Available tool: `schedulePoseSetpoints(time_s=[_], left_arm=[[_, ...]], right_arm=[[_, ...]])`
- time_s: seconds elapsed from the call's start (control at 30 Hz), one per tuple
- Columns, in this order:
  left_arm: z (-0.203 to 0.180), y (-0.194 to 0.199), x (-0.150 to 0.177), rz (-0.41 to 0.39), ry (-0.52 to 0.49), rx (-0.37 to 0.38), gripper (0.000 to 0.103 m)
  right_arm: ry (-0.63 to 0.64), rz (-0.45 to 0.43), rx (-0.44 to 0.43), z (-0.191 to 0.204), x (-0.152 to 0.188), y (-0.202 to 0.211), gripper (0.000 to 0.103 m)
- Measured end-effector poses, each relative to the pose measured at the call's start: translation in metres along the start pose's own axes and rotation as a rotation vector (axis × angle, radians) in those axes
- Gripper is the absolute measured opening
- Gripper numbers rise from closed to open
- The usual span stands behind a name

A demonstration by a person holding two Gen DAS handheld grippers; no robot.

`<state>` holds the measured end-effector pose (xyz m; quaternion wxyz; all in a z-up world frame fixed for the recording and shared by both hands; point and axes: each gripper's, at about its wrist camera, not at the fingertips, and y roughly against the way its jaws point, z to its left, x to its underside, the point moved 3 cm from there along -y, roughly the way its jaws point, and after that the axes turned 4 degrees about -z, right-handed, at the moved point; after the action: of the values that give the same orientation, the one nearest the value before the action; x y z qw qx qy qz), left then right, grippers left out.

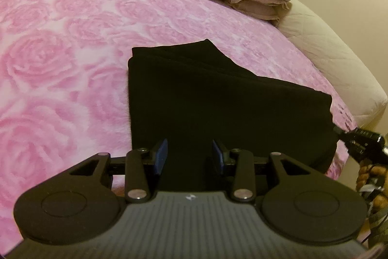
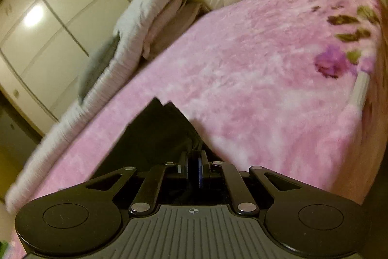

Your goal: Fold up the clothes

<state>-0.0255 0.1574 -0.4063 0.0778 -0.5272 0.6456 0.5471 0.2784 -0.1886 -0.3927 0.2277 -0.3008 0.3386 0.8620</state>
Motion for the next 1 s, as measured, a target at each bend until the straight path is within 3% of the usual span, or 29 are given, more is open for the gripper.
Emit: schedulePoseSetpoints(time_s=[0.1, 0.17, 0.23, 0.33, 0.4, 0.47, 0.57, 0.63, 0.67, 0.77, 0.87, 1.0], left_arm=[[0.003, 0.015, 0.0, -0.036, -0.006, -0.032, 0.035], [0.012, 0.025, 0.003, -0.053, 0.028, -0.052, 0.035], [0.023, 0.028, 0.008, -0.04, 0.093, -0.068, 0.035], [0.041, 0.029, 0.018, -0.013, 0.236, -0.055, 0.039], [0.053, 0.031, 0.025, -0.019, 0.373, 0.003, 0.043], [0.062, 0.03, 0.028, -0.029, 0.482, 0.042, 0.046], [0.064, 0.024, 0.029, -0.031, 0.54, 0.082, 0.046], [0.058, 0.02, 0.03, -0.019, 0.535, 0.113, 0.041], [0.054, 0.018, 0.03, -0.009, 0.523, 0.132, 0.027], [0.043, 0.015, 0.033, -0.005, 0.44, 0.097, 0.01], [0.036, 0.021, 0.037, -0.025, 0.429, 0.11, 0.006], [0.01, 0.03, 0.047, -0.027, 0.32, 0.097, 0.005]], right_arm=[[0.065, -0.061, 0.084, 0.009, -0.004, 0.022, 0.027], [0.138, -0.1, 0.105, 0.017, 0.0, 0.036, 0.031], [0.151, -0.074, 0.101, 0.017, 0.008, 0.038, 0.035], [-0.034, -0.015, 0.09, 0.001, 0.017, 0.038, 0.037], [-0.187, 0.005, 0.055, -0.012, 0.022, 0.041, 0.053], [-0.313, 0.023, 0.02, -0.022, 0.027, 0.043, 0.061], [-0.386, 0.05, 0.002, -0.029, 0.03, 0.037, 0.064], [-0.402, 0.053, 0.0, -0.03, 0.03, 0.031, 0.064], [-0.403, 0.042, -0.004, -0.03, 0.029, 0.028, 0.063], [-0.331, 0.052, 0.019, -0.025, 0.023, 0.017, 0.028], [-0.244, 0.069, 0.039, -0.018, 0.015, 0.01, 0.021], [-0.202, 0.05, 0.024, -0.022, 0.0, 0.003, 0.013]])
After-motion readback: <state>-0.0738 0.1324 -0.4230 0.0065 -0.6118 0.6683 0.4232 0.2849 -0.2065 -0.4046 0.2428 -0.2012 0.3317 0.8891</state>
